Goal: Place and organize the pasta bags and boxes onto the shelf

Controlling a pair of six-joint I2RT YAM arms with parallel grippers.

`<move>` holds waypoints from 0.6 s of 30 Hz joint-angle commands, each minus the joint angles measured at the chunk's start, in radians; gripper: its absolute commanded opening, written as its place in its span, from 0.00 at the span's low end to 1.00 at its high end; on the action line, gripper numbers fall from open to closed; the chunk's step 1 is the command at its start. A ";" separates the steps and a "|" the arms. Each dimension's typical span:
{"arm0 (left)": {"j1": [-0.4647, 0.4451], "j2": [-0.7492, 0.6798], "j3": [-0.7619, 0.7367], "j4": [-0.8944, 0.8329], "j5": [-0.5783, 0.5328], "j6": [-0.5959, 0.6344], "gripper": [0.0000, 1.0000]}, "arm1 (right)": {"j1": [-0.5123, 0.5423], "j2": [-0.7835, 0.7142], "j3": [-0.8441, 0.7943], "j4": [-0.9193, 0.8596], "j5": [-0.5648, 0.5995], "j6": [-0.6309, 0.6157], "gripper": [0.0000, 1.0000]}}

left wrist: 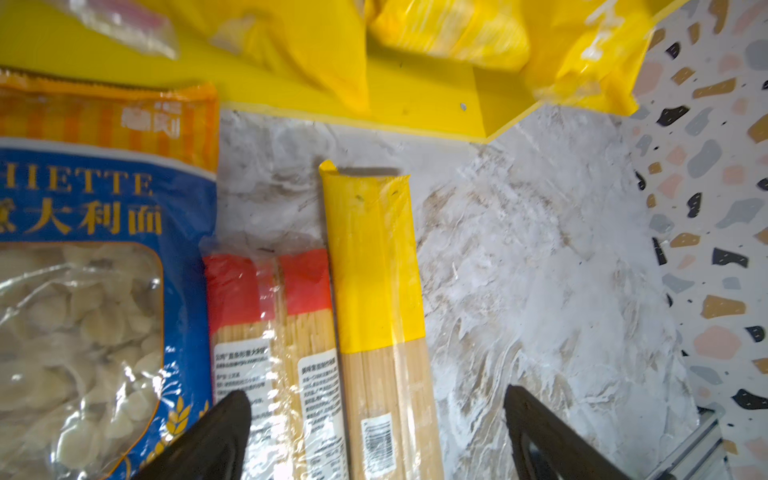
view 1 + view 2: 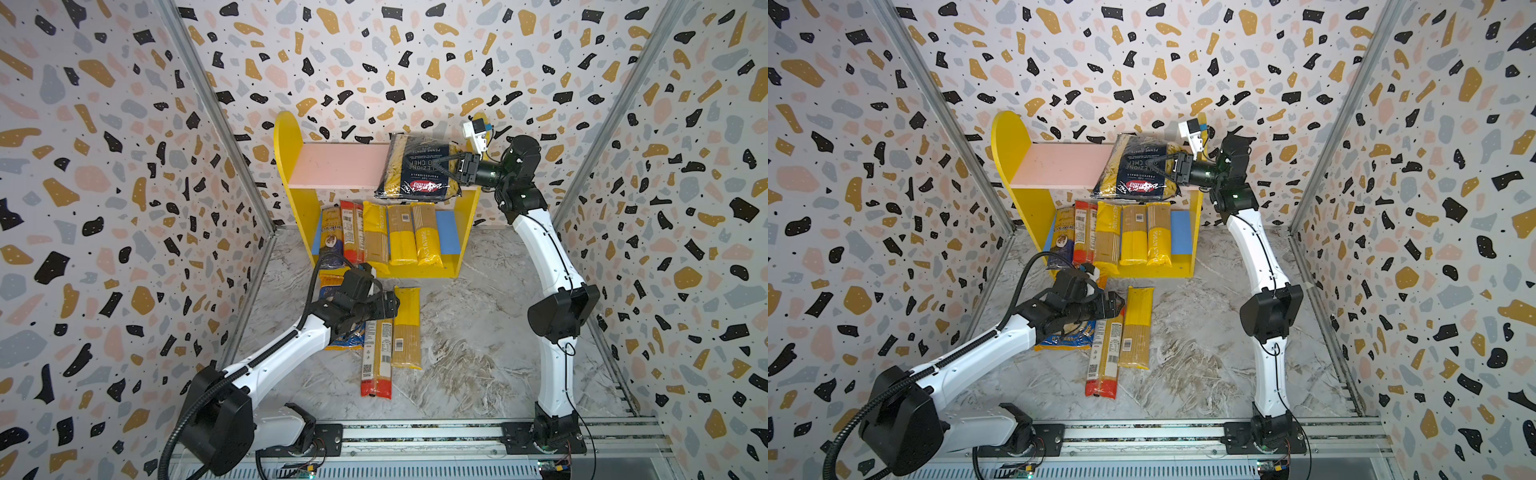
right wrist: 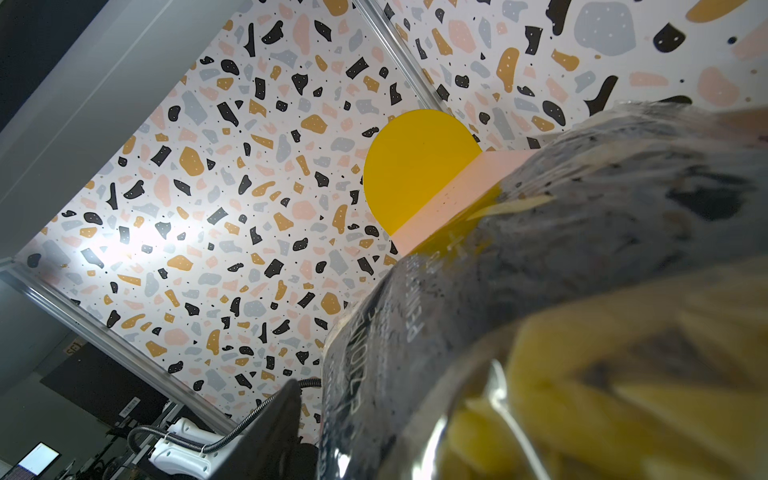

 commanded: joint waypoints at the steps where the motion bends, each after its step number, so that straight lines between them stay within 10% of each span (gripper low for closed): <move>1: 0.007 0.038 0.159 0.060 0.016 0.014 0.90 | 0.004 -0.122 -0.035 0.070 0.015 -0.053 0.60; 18: 0.005 0.324 0.691 0.235 0.061 -0.078 0.69 | -0.019 -0.221 -0.170 0.043 0.009 -0.095 0.66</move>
